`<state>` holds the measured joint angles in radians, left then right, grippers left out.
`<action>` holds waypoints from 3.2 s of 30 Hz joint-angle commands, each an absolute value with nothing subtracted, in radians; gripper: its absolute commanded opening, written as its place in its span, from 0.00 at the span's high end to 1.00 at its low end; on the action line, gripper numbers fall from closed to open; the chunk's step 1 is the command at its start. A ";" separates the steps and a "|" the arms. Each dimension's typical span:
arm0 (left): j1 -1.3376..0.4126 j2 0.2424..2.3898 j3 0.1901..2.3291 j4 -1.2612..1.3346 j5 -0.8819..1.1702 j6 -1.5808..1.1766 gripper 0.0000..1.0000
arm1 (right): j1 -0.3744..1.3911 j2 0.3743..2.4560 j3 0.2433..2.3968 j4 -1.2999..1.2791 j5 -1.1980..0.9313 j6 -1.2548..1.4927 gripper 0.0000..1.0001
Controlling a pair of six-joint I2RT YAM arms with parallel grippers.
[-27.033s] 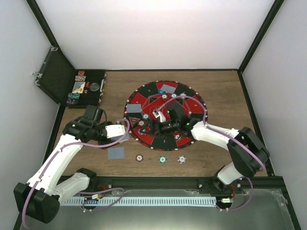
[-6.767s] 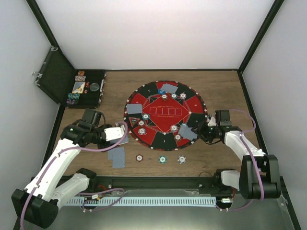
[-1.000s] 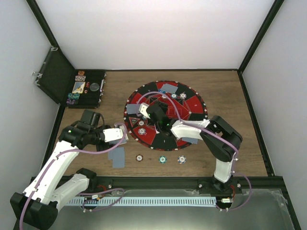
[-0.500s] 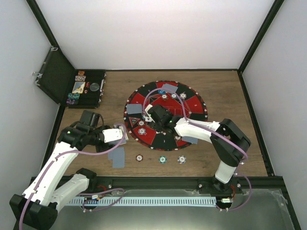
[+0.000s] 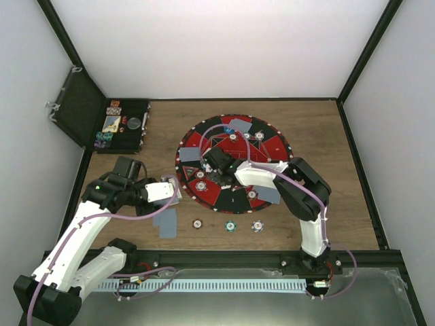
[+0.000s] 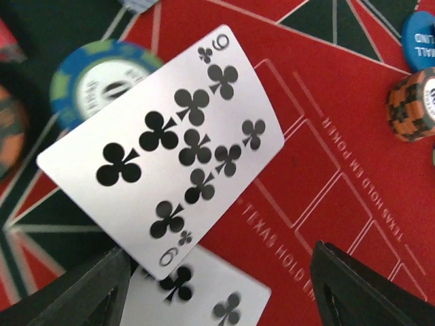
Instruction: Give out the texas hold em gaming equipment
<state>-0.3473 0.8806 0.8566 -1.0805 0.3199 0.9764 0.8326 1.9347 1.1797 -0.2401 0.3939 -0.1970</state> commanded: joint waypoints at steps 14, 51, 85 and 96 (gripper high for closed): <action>-0.343 0.881 0.882 -1.086 0.322 0.983 0.96 | 0.690 1.989 1.343 -0.287 0.291 -0.118 0.26; -0.344 0.855 0.882 -1.098 0.324 0.982 0.96 | 0.597 1.913 1.138 -0.333 -0.339 0.208 0.57; -0.344 0.837 0.896 -1.109 0.330 0.977 0.96 | 0.912 1.600 0.946 -0.348 -0.300 0.497 0.59; -0.344 0.859 0.901 -1.097 0.344 0.976 0.96 | 0.912 1.518 0.710 -0.261 -0.363 0.572 0.58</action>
